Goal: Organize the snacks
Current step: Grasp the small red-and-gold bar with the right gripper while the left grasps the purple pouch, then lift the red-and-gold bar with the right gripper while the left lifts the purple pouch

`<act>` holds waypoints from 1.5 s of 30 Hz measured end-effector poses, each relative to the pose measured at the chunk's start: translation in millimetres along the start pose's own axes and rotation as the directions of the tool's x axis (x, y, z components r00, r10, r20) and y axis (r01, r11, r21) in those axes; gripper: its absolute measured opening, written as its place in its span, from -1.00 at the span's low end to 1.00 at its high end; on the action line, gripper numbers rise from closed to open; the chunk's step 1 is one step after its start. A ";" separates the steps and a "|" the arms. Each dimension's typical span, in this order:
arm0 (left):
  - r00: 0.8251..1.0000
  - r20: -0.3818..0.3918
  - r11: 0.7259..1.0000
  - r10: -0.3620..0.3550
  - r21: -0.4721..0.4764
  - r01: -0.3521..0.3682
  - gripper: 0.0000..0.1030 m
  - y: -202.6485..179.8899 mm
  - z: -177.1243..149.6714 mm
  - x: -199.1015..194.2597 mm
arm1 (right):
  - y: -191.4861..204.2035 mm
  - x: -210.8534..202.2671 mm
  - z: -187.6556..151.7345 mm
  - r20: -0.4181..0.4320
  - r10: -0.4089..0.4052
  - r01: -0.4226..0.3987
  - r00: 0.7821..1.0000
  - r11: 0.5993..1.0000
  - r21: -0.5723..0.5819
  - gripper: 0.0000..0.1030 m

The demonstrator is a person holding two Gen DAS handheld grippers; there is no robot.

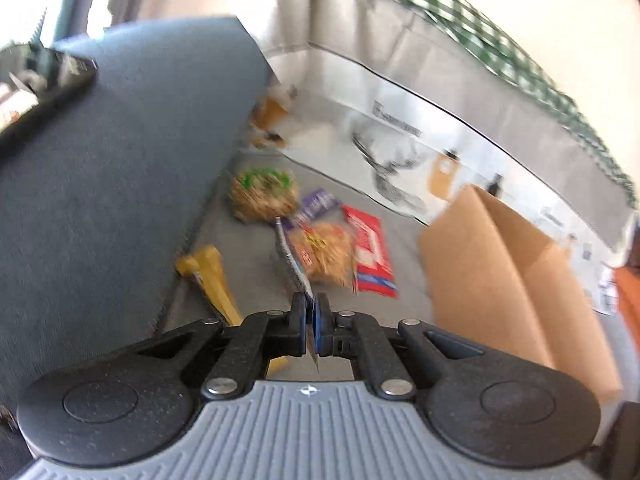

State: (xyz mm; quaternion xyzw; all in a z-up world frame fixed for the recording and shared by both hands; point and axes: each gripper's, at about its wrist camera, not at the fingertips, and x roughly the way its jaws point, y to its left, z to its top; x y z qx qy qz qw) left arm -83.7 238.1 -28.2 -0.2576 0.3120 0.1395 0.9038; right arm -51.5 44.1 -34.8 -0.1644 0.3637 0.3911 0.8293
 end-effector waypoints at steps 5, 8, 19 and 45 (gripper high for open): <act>0.991 -0.088 0.994 -0.106 -0.018 0.104 -0.93 -2.9 -8.2 -4.0 | 0.2 -9.3 -6.1 -0.011 -0.006 0.006 1.000 1.000 0.003 -0.64; 0.979 -0.152 0.991 -0.132 -0.017 0.131 -0.92 -7.0 -13.5 -0.7 | -0.2 -12.3 -8.4 -0.009 -0.007 0.007 1.000 1.000 0.005 -0.64; 0.958 -0.283 0.997 -0.039 -0.079 0.017 -0.37 4.6 -16.2 23.0 | -0.3 -3.5 -9.8 -0.067 0.001 0.000 0.998 1.000 0.009 -0.63; 0.920 -0.355 0.966 0.163 0.247 -0.076 -0.21 -55.7 -27.7 91.1 | -3.8 10.5 -9.0 -0.089 0.007 -0.005 0.996 1.000 0.022 -0.65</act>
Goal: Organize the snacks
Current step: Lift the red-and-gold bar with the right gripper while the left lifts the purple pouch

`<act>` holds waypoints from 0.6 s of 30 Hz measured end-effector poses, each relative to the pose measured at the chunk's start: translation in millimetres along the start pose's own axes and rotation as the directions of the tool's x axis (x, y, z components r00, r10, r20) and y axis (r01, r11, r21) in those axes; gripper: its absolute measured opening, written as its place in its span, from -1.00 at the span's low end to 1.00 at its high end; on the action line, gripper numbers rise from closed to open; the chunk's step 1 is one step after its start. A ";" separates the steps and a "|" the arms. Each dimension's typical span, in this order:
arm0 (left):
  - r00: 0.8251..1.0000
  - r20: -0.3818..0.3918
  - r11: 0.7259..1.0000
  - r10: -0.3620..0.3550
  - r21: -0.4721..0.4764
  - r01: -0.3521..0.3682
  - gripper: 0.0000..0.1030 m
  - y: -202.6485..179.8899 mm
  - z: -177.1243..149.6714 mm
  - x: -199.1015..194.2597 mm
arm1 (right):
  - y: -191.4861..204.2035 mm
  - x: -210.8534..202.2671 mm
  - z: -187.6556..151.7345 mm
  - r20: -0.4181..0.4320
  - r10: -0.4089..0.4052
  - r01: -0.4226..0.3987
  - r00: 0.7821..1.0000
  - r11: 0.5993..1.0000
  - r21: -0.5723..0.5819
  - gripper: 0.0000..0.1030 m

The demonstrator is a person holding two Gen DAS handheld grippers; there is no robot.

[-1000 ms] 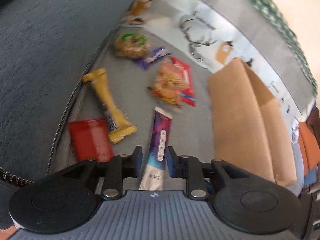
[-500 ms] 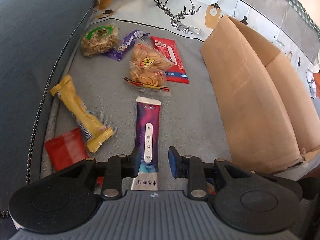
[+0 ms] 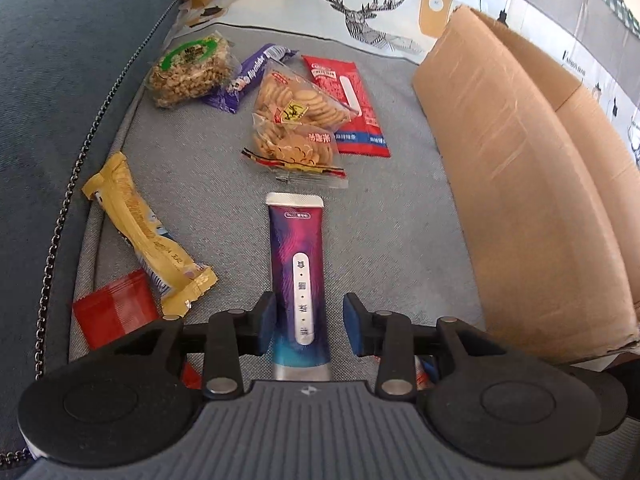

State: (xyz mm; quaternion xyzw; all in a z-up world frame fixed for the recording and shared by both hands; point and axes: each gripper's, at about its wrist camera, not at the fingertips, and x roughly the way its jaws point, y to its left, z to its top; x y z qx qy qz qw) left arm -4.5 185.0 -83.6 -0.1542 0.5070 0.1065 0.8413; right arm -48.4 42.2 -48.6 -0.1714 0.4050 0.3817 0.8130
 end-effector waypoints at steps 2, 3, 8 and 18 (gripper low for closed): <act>1.000 -0.019 1.000 0.009 0.018 -0.009 -0.21 -3.1 0.5 4.8 | -1.9 -2.0 0.6 0.024 0.000 0.000 1.000 1.000 0.014 -0.65; 1.000 -0.021 0.999 0.017 0.031 -0.017 -0.21 -5.1 0.3 6.0 | -2.8 -3.7 1.4 0.042 0.001 -0.002 0.999 1.000 0.023 -0.65; 0.998 -0.006 0.995 0.056 0.087 -0.056 -0.24 -14.8 -2.5 8.3 | -4.6 -0.7 2.1 0.032 0.012 -0.013 0.999 0.999 0.030 -0.65; 0.998 0.051 0.997 0.044 0.066 -0.047 -0.67 -13.3 -3.3 -2.0 | -2.1 3.3 -0.8 0.017 0.000 0.000 1.000 1.000 0.013 -0.65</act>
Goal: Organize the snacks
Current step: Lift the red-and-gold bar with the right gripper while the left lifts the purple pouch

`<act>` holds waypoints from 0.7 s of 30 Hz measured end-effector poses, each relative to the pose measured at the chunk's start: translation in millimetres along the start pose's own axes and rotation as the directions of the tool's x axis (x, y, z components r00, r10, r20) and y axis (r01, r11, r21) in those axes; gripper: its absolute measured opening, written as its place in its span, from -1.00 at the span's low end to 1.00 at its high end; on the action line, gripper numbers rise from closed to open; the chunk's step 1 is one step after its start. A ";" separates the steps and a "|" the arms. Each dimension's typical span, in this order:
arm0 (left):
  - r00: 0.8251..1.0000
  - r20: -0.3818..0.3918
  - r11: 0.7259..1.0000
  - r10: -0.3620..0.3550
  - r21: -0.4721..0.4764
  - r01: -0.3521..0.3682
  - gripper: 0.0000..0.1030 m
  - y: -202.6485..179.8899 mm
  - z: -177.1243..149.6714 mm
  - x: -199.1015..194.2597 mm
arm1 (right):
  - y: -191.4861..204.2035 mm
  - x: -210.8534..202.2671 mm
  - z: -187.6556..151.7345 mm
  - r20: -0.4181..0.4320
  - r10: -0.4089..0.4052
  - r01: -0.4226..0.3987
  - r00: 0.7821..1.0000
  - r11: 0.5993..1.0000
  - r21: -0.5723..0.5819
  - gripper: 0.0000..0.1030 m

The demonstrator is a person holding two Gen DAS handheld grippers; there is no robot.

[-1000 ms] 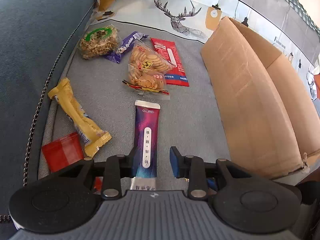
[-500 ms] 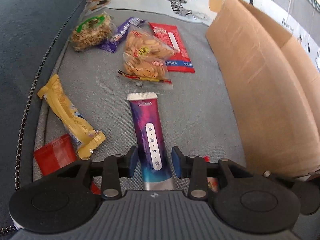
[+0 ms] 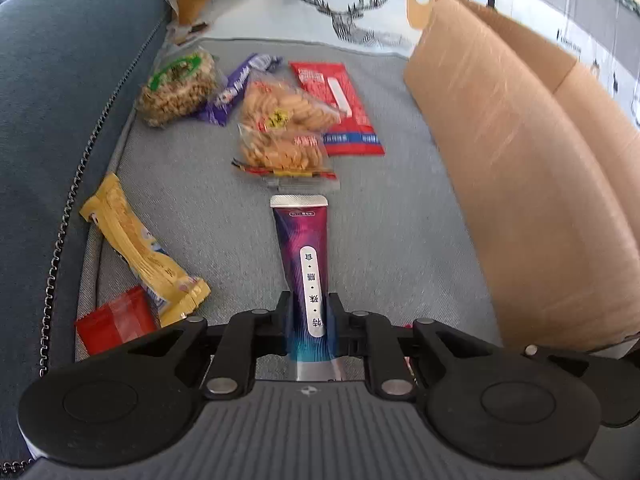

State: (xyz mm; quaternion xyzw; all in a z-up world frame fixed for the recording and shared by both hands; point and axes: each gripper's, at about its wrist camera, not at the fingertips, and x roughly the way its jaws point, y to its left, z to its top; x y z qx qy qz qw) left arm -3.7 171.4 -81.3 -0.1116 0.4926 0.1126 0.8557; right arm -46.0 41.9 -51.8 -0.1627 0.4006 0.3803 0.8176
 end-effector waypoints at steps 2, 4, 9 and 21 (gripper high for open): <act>1.000 0.022 1.000 -0.008 -0.012 0.008 -0.68 1.3 -0.2 -4.8 | -0.1 -1.7 -0.1 0.005 -0.001 0.001 1.000 1.000 0.003 -0.65; 0.999 0.048 1.000 -0.016 -0.019 0.017 -0.68 1.8 -0.9 -10.2 | -0.1 -4.9 0.6 0.020 0.000 0.000 1.000 1.000 0.007 -0.65; 0.991 0.129 0.998 -0.037 -0.037 0.042 -0.69 5.1 -4.7 -28.2 | 1.1 -17.3 1.8 0.075 0.004 -0.004 0.997 1.000 0.000 -0.65; 0.932 0.354 0.977 -0.074 -0.160 0.138 -0.68 31.5 -18.6 -78.2 | 5.6 -56.4 4.3 0.189 -0.007 0.015 0.982 0.999 -0.038 -0.65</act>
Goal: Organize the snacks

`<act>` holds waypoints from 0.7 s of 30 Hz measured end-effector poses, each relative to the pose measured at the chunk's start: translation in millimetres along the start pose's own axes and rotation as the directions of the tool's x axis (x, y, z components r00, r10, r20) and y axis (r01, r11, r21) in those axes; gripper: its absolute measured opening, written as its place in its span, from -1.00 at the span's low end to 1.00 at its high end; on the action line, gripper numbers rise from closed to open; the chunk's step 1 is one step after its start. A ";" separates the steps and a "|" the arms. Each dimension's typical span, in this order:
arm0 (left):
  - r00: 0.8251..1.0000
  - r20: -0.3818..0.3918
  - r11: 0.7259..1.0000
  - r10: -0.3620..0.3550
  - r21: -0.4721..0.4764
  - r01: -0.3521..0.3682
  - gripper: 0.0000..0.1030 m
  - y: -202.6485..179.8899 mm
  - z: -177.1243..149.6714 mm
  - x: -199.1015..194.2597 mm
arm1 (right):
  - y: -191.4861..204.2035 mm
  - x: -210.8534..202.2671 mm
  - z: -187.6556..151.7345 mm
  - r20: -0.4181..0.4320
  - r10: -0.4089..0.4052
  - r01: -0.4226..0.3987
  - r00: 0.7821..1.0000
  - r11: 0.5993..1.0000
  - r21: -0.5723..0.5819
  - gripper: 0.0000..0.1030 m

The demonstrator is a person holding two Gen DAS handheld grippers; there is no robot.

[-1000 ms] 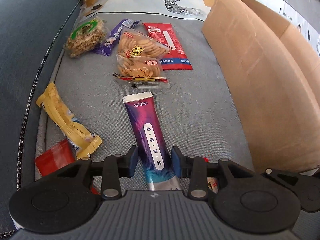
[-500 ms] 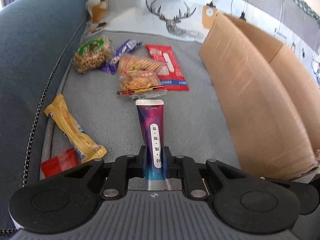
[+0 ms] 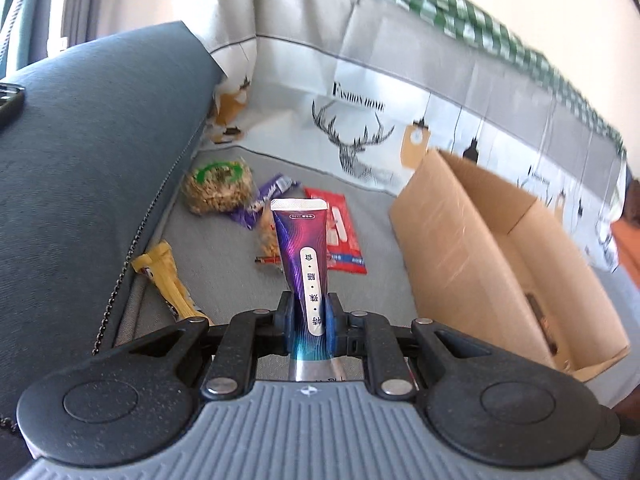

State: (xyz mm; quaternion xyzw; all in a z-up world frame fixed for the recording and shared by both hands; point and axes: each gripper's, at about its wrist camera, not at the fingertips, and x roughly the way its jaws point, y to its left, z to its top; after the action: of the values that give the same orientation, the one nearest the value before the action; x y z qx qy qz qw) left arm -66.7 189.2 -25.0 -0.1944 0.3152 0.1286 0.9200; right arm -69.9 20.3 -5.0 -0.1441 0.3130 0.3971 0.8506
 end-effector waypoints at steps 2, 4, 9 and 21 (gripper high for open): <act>1.000 0.015 1.000 -0.010 -0.015 0.010 -0.68 3.1 1.6 -4.3 | -1.8 -8.1 2.7 0.016 -0.004 0.004 1.000 1.000 0.004 -0.65; 0.999 0.027 1.000 -0.019 -0.025 0.019 -0.68 5.3 1.8 -6.8 | -7.3 -20.2 10.5 0.042 -0.007 0.007 0.999 1.000 0.009 -0.65; 0.999 0.037 0.999 -0.034 -0.032 0.036 -0.68 5.1 1.4 -10.4 | -35.8 -64.2 40.2 0.173 -0.041 0.038 0.984 0.999 0.023 -0.65; 0.998 0.039 0.999 -0.050 -0.005 0.050 -0.68 0.4 -0.8 -7.0 | -147.2 -92.7 29.0 0.278 -0.252 0.200 0.927 0.959 0.201 -0.65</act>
State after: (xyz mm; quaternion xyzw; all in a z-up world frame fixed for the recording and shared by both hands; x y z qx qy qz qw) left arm -72.6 188.4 -21.3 -0.2023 0.2921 0.1103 0.9282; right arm 9.7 -114.3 76.7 -0.0448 0.1938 0.2854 0.9375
